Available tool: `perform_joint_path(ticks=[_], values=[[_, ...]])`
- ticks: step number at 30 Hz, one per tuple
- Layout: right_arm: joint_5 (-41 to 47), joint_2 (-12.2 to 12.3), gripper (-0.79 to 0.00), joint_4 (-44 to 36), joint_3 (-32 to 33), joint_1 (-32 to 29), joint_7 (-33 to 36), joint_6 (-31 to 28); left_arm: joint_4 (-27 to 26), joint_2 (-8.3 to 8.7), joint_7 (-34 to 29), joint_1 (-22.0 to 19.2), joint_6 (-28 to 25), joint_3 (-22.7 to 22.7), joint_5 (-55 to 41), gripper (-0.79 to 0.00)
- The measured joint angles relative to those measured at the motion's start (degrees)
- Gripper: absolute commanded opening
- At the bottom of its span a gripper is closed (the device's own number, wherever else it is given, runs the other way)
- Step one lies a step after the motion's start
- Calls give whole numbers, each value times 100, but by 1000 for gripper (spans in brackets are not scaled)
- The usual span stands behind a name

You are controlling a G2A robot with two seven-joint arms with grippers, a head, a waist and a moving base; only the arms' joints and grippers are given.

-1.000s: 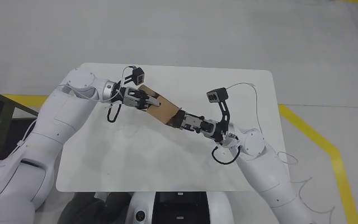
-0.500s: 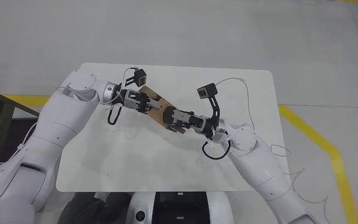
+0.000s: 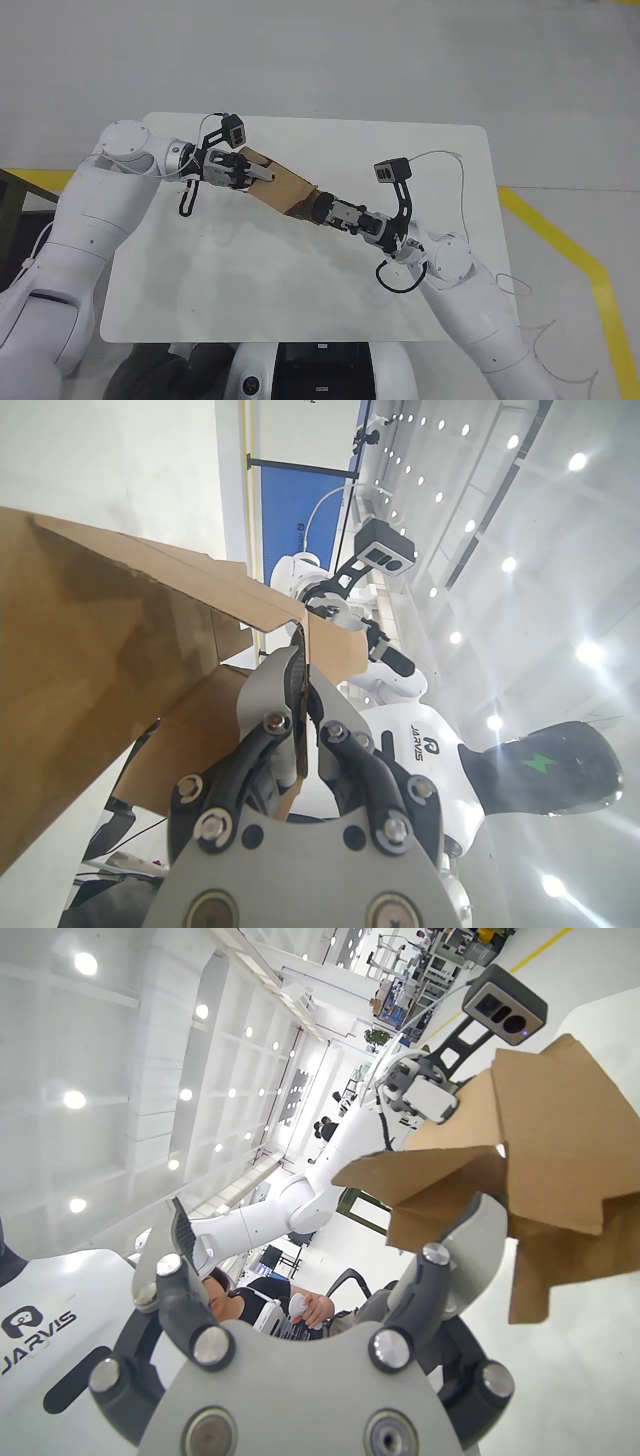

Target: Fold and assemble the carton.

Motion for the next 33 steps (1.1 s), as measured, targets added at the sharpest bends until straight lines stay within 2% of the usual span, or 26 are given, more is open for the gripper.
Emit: perform_joint_path(ticks=[7, 19, 33], values=[[49, -14, 0, 109, -83, 64, 37, -24, -16, -32, -64, 24, 40, -14, 25, -785], [-154, 9, 0, 81, 130, 32, -328, -235, -132, -11, -75, 131, 116, 12, 5, -785], [-274, 40, 0, -209, 34, -198, -174, -369, 23, -29, -42, 80, 119, -33, -123, -785]])
